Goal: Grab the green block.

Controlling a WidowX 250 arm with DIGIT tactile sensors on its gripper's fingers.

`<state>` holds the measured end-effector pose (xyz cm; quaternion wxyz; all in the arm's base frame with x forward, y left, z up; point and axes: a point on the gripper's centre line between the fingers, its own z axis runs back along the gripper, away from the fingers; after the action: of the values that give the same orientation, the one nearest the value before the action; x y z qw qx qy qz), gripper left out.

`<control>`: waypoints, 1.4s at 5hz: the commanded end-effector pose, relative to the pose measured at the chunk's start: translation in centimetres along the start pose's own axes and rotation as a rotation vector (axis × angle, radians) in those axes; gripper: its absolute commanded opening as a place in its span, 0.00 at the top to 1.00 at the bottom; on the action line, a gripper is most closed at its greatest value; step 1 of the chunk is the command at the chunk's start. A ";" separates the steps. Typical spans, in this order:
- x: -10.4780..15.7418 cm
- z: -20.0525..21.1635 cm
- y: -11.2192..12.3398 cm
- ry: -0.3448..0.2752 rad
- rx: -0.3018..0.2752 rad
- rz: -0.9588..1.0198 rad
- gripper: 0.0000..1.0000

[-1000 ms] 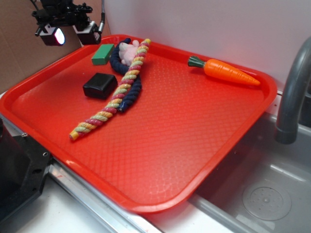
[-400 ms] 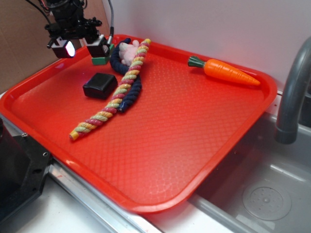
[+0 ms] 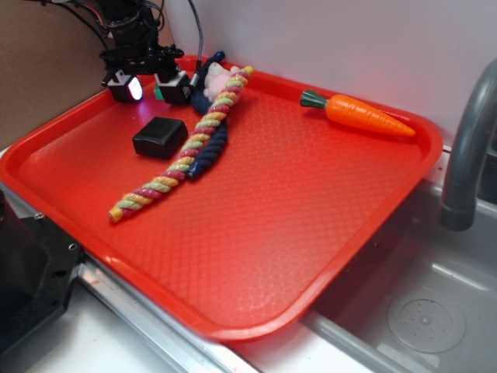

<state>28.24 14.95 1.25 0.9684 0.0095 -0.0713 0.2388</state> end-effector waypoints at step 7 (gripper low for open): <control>5.0 2.0 -3.4 -0.179 -0.017 0.241 0.00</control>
<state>32.82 13.55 1.82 0.9252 0.0139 -0.1232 0.3588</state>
